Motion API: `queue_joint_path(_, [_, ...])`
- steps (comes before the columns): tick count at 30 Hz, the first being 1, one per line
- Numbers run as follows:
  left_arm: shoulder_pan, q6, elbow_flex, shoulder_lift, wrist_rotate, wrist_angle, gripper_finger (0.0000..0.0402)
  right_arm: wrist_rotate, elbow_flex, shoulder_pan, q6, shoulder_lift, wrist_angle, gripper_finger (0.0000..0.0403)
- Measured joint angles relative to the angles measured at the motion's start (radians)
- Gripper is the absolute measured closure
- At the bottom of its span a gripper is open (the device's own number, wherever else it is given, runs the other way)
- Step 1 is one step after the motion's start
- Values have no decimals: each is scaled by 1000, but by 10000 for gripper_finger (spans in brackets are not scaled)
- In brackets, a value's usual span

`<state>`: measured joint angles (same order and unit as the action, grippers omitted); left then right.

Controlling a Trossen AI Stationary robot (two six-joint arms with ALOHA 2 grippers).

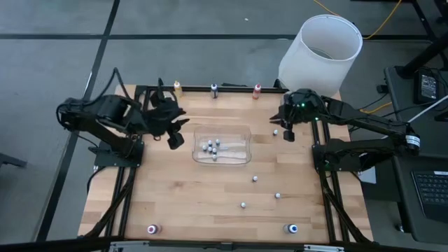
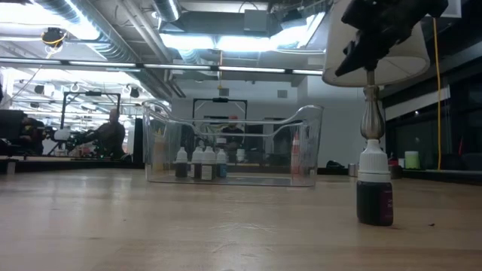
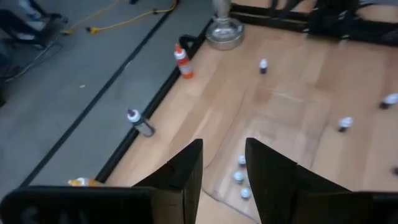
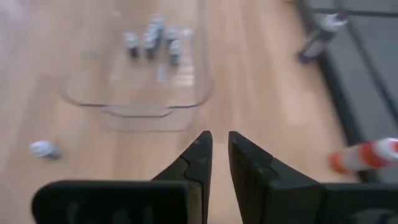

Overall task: Pick & Place food coloring
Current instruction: Put the pink food coloring bottle into the transparent bin

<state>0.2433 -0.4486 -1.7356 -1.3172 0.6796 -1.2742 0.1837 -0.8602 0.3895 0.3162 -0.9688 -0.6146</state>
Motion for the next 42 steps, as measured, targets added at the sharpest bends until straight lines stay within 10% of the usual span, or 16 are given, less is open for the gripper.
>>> queue_joint_path(6, [-1, -36, 75, 2, 7, 3, 286, -64, 0, -11, -115, 0, -112, 322])
queue_joint_path(20, [-1, 15, 231, 251, 91, -29, 286, -219, -1, 28, -469, -149, -192, 123])
queue_joint_path(42, [-1, 51, 254, 393, 121, -24, 286, -243, 0, 59, -571, -519, -190, 132])
